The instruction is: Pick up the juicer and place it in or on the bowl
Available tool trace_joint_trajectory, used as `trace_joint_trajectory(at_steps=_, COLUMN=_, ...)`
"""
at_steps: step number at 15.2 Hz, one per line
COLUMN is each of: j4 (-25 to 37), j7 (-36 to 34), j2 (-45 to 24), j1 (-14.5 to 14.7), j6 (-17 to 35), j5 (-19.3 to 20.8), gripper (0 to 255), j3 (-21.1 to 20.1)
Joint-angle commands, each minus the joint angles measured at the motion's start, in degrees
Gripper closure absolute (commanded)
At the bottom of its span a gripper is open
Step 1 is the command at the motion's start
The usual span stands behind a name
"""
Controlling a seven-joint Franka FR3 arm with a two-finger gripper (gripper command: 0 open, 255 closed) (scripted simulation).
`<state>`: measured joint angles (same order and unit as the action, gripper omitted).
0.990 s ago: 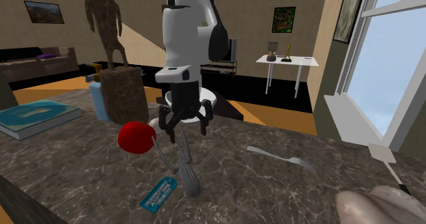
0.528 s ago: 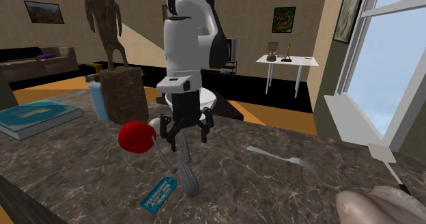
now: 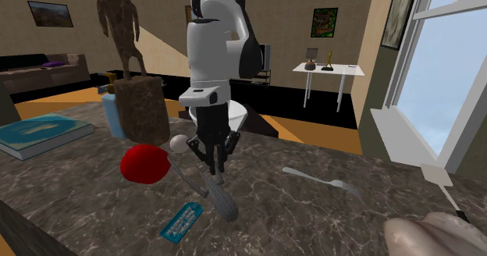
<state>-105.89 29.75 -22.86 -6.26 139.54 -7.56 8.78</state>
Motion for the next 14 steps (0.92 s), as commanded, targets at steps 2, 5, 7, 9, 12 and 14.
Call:
trace_joint_trajectory(at_steps=2, j4=-0.02, j7=-0.01, j2=-0.02, j1=0.02, j6=-0.02, j5=0.00, gripper=255, j3=-0.02)
trace_joint_trajectory(at_steps=5, j4=-0.02, j7=-0.02, j2=-0.03, j1=0.03, j6=-0.02, j5=0.00, gripper=255, j3=-0.03)
trace_joint_trajectory(at_steps=7, j4=0.15, j7=-0.09, j2=0.40, j1=0.05, j6=-0.61, j5=0.12, gripper=255, j3=0.05)
trace_joint_trajectory(at_steps=9, j4=0.59, j7=-0.29, j2=1.22, j1=0.13, j6=-1.86, j5=0.38, gripper=255, j3=0.18)
trace_joint_trajectory(at_steps=12, j4=1.39, j7=-0.58, j2=2.35, j1=0.24, j6=-3.77, j5=0.74, gripper=255, j3=0.35)
trace_joint_trajectory(at_steps=14, j4=1.97, j7=-0.76, j2=3.07, j1=0.30, j6=-5.05, j5=0.97, gripper=255, j3=0.46)
